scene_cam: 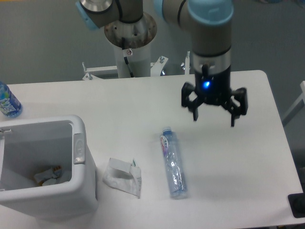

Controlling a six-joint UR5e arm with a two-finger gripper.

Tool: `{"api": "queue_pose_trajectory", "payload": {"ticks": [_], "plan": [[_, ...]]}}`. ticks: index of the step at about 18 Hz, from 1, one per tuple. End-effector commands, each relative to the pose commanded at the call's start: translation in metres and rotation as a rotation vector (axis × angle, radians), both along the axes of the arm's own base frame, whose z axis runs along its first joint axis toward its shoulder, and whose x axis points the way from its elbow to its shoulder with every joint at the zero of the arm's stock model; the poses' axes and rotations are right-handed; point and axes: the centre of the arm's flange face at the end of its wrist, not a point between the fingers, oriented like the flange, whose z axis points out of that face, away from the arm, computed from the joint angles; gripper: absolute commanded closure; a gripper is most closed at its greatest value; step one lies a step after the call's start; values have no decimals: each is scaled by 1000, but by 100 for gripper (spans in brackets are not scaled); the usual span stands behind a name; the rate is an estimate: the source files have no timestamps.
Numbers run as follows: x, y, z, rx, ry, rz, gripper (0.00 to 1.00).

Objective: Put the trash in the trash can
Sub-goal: 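Move the gripper down toward the white tissue beside the bin, then lower the open gripper onto the white tissue and close on it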

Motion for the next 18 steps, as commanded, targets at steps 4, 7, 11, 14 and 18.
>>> {"api": "queue_pose_trajectory", "payload": {"ticks": [4, 7, 11, 14, 18], "plan": [[18, 38, -51, 37, -144, -32, 0], [31, 55, -94, 10, -222, -36, 0], [38, 69, -138, -31, -280, -6, 0], [50, 85, -159, -20, -267, -32, 0], [55, 92, -184, -18, -279, 22, 0]]}}
